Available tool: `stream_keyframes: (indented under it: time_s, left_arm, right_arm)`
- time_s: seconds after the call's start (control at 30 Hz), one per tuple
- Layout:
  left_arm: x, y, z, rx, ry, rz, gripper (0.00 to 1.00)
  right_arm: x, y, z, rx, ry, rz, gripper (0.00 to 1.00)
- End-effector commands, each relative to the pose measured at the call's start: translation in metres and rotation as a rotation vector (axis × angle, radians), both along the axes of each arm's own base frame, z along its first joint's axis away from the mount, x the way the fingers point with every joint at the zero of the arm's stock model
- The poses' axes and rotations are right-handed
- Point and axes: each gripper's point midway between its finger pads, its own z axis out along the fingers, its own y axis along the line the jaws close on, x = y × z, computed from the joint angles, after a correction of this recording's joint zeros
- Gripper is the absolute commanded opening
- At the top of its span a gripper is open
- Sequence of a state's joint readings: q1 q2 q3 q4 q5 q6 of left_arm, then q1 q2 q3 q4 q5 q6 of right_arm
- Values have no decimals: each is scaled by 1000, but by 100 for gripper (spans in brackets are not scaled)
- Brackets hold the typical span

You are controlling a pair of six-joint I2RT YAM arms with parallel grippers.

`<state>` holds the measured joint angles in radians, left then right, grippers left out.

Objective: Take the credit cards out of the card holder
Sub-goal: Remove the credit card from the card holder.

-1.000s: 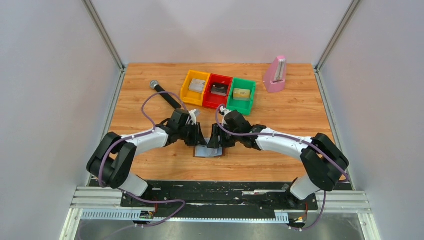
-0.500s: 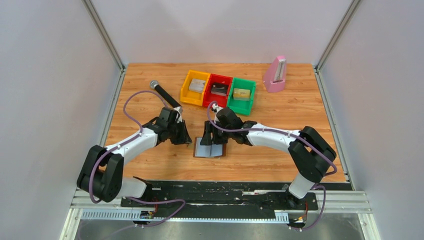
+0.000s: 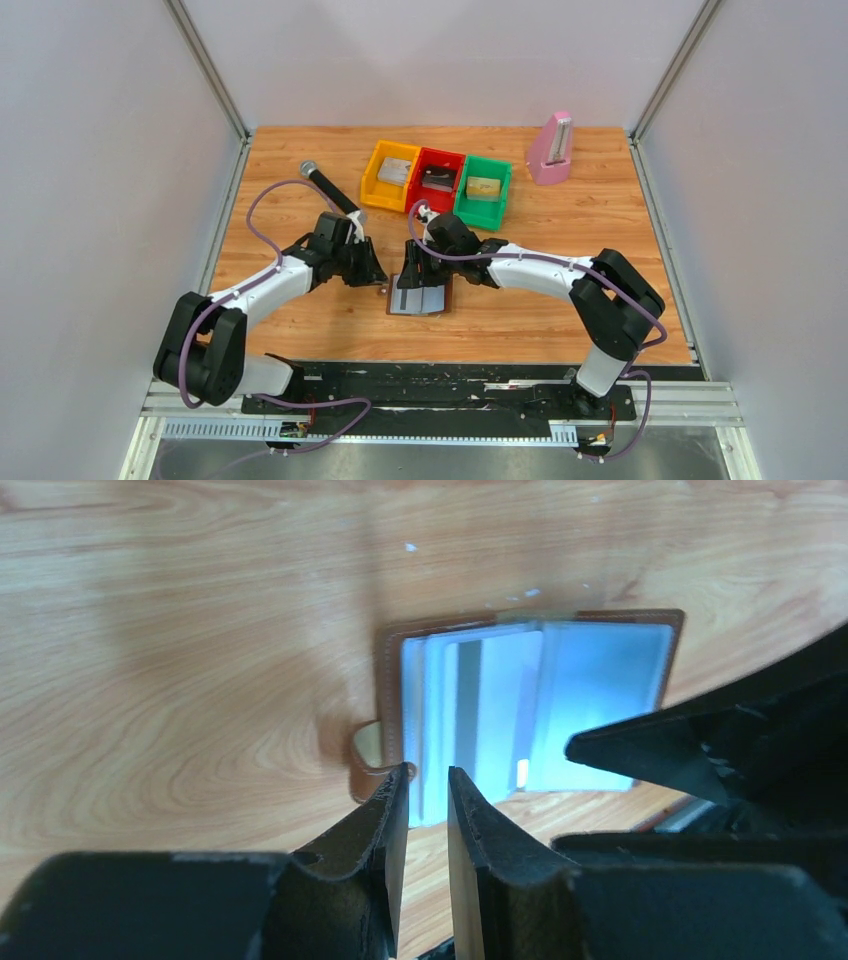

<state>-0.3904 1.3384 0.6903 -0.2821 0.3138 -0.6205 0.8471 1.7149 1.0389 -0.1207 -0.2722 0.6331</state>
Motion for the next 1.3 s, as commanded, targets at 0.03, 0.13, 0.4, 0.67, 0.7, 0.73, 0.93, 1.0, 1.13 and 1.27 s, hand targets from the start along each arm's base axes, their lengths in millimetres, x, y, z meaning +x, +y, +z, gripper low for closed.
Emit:
stream_keyframes:
  time_s: [0.03,0.13,0.4,0.67,0.7,0.73,0.93,1.0,1.13,1.27]
  left_arm:
    - [1,-26,14,-141,-56,-144,26]
    - [0,-35,13,-181,-55,-184,24]
    - [-1,-40,-7,-214,-12,-176,20]
    - [-9,-26,-38,-128,59,-139,19]
    - [-10,-26,-40,-125,62,-137,19]
    - [-11,-25,-42,-124,68,-134,18]
    - [-15,-23,-50,-115,91,-127,18]
    - [-16,-22,-51,-113,94,-125,17]
    - [-17,-22,-52,-115,97,-123,16]
    - [-18,-22,-53,-114,102,-121,15]
  right_arm:
    - [13,-8,-5,-22,-8,-56,42]
    - [15,-15,-10,-37,-5,-84,37]
    - [16,-28,-27,-72,28,-133,37]
    - [17,-33,-42,-73,64,-146,39]
    - [16,-33,-44,-68,70,-144,39]
    - [16,-32,-45,-62,72,-142,39]
    - [14,-32,-55,-57,93,-140,38]
    - [14,-33,-56,-49,96,-140,38]
    - [16,-32,-55,-17,91,-137,38]
    - [15,-32,-55,7,99,-134,37]
